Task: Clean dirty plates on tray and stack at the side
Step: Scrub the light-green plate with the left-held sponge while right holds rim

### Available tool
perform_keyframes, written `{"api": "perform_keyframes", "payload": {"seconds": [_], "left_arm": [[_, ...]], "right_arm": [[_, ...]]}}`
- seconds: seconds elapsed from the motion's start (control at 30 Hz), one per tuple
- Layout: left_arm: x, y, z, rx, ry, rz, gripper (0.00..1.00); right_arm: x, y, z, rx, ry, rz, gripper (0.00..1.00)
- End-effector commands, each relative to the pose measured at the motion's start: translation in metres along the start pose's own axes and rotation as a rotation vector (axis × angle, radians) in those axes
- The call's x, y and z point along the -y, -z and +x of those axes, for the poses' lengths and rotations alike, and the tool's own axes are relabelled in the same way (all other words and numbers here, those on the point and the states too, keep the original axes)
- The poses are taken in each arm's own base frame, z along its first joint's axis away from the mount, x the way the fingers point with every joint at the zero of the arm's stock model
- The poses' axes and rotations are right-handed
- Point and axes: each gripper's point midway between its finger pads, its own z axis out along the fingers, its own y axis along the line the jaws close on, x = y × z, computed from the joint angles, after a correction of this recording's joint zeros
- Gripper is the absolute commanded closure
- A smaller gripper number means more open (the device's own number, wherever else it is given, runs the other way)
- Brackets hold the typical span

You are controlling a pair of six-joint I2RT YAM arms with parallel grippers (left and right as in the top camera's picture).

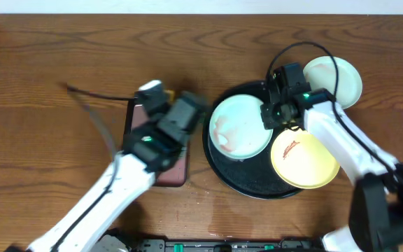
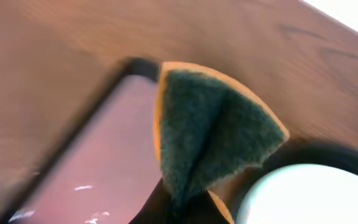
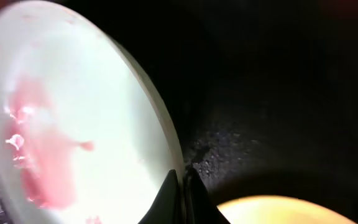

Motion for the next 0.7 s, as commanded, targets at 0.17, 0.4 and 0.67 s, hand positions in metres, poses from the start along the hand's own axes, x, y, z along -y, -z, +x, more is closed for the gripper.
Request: {"api": "perform_keyframes", "payload": {"seconds": [0.17,0.4,0.67], "left_arm": [[-0.065,-0.021,0.003,-0.179,-0.052,-0.120,0.93],[-0.075,-0.037,0.019,-0.291,-0.022,-0.122,0.93],[-0.060,-0.039,0.036,-0.389,-0.027,-0.043,0.93]], "right_arm": [[0.001,0.087,-0.034,0.262,0.212,0.332,0.99],[-0.001,0.119,-0.049,0.366,0.305,0.536,0.99],[-0.013,0.084,-0.042,0.332,0.114,0.329,0.99]]}}
